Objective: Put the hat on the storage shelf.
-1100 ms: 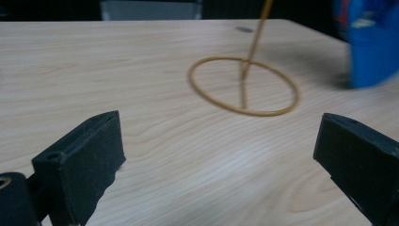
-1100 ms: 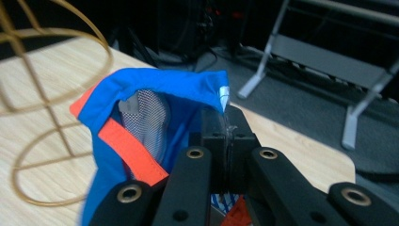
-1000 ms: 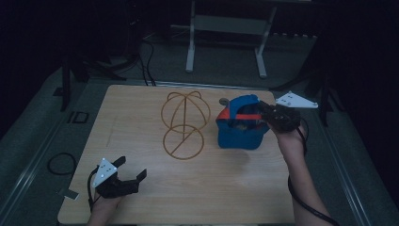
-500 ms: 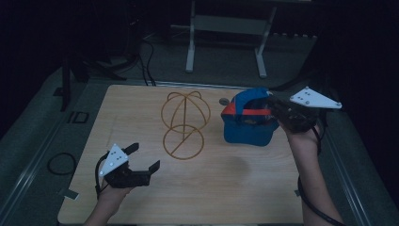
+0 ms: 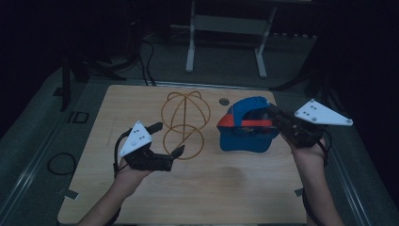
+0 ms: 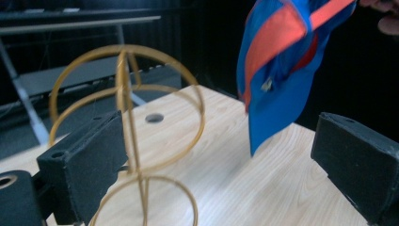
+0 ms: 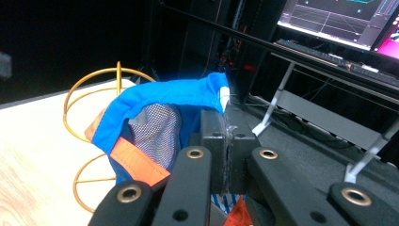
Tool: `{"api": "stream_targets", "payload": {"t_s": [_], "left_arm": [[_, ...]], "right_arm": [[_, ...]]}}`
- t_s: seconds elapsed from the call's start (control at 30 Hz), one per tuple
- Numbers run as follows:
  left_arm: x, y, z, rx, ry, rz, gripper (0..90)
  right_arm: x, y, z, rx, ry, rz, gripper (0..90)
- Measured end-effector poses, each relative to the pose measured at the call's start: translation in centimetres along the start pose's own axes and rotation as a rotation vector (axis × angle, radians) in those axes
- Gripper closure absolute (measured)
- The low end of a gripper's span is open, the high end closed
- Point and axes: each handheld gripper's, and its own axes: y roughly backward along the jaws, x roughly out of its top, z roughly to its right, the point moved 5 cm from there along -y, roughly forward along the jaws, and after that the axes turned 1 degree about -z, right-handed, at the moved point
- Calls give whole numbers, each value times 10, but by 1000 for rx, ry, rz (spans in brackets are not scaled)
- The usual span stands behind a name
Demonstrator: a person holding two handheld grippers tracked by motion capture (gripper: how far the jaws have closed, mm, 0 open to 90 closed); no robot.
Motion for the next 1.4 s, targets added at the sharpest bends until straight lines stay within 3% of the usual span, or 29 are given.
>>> {"api": "stream_targets", "payload": {"t_s": [0.3,0.4,0.47,0.77,0.93,1.1,1.33,1.4], "left_arm": [[36,-41,16,-59,-51,-19,47],[44,-53,21,-91,-44,-25,51],[49,-61,26,-101,-58,-35,53],[57,-87,39,-130,-49,-59,76],[55,-98,40,-118,-56,-84,150],[50,-105,46,-162,-66,-121,217],[48,-114,54,-193,-81,-157,410],[46,-116,55,-172,-87,-183,475]], "right_arm": [[-10,2,-13,26,8,-16,892],[-12,2,-17,41,10,-16,892],[-12,2,-20,42,22,-18,892],[-11,0,-27,60,32,-18,892],[-11,1,-32,69,38,-16,892],[-10,3,-37,86,51,-14,892],[-12,4,-45,105,69,-18,891],[-14,3,-47,116,66,-21,891]]}}
